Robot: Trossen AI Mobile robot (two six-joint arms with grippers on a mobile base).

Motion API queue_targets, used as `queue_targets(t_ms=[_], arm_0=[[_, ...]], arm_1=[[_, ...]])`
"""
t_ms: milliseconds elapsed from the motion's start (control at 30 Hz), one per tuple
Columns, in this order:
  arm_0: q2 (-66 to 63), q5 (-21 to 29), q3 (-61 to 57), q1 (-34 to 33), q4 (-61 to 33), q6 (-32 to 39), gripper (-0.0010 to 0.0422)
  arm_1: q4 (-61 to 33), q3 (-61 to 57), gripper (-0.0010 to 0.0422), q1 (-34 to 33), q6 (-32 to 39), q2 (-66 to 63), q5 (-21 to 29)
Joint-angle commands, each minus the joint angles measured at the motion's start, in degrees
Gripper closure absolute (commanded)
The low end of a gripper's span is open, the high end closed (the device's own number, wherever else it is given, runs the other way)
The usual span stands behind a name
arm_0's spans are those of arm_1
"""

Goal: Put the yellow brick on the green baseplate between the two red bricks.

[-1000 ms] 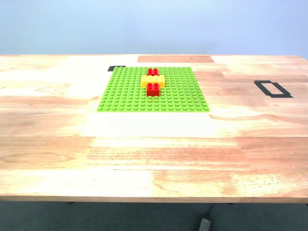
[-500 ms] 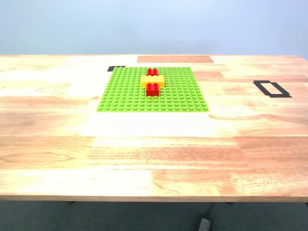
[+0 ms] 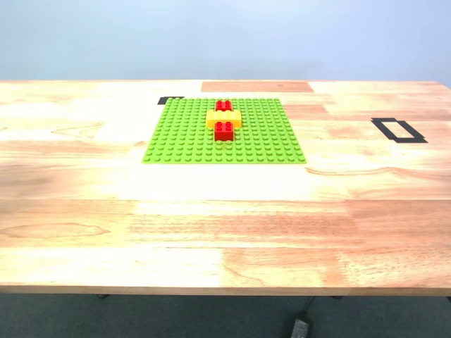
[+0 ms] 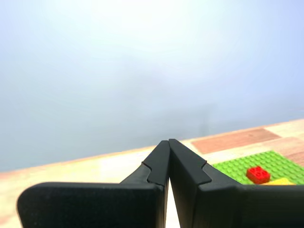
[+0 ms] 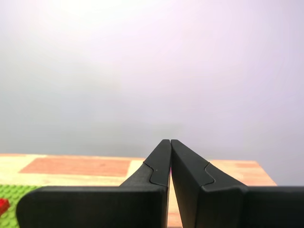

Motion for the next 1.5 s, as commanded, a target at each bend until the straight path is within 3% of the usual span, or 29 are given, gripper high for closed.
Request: queue_targets(t_ms=[33,167,300,1500], arm_0=[[-2.25,-0.24,-1.99,0.00,-0.81,-0.35,0.0413],[-4.28,-4.42,-3.85,0.00,-0.76,-0.37,0.0413],[-5.16,-4.42,-5.03,0.00,-0.68,-0.39,0.0413],[-3.06,-4.37,-5.03,0.00,-0.68,-0.22,0.0413]], arm_1=[[-3.08,-1.22,0.0413,0.02,0.02,0.22,0.04],[-2.67,-2.89,0.0413,0.02,-0.92,0.83,0.04],[0.85,-4.57,0.0413,-0.04,-1.14,0.15,0.09],[0.63,-4.72,0.0413,0.02,-2.40,3.28,-0.04]])
